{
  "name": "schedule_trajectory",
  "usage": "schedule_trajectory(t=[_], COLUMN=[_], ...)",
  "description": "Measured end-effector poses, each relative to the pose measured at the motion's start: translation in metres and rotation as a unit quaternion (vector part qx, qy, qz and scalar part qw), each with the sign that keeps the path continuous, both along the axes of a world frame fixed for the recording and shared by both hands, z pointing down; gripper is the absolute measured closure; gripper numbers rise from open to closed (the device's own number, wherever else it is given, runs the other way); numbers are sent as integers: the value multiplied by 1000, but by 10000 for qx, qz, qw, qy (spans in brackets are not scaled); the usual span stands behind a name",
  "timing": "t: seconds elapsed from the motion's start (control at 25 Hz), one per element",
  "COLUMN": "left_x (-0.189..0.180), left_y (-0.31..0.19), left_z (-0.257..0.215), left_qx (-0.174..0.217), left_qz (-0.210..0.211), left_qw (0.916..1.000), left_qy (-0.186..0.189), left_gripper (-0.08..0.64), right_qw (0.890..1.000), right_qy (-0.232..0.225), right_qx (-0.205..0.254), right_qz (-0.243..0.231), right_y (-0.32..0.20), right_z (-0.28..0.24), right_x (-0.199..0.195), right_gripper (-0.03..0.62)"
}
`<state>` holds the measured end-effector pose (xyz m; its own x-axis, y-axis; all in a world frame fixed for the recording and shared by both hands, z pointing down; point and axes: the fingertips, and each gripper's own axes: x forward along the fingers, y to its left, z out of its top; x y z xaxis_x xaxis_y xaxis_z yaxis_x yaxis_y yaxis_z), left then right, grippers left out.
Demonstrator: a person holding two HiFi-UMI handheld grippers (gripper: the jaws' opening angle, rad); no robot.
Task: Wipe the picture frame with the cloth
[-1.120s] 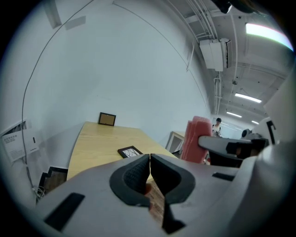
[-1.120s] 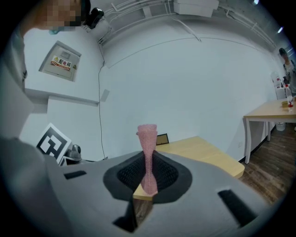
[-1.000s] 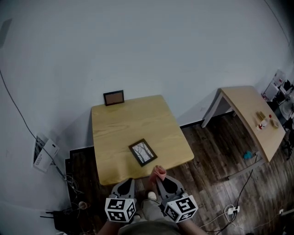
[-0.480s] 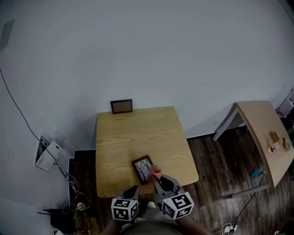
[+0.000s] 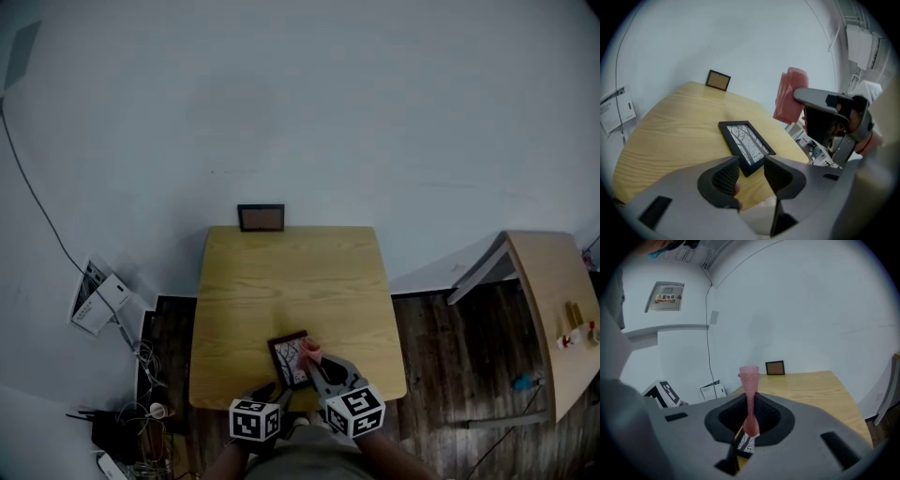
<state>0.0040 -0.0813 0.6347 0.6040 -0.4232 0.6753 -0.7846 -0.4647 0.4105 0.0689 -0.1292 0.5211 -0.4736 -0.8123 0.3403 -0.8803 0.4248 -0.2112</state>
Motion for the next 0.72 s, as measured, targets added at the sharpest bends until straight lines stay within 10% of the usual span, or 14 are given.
schedule_trajectory(t=[0.72], left_x=[8], left_y=[-16], left_z=[32], left_qx=[-408], left_qz=[-239], left_qw=[9988], left_qy=[-106], left_gripper=[439], right_qw=[9780], right_qy=[156], right_qx=[-1559], right_qz=[-1378], right_y=[-55], right_z=[95], right_x=[-56], right_gripper=[574])
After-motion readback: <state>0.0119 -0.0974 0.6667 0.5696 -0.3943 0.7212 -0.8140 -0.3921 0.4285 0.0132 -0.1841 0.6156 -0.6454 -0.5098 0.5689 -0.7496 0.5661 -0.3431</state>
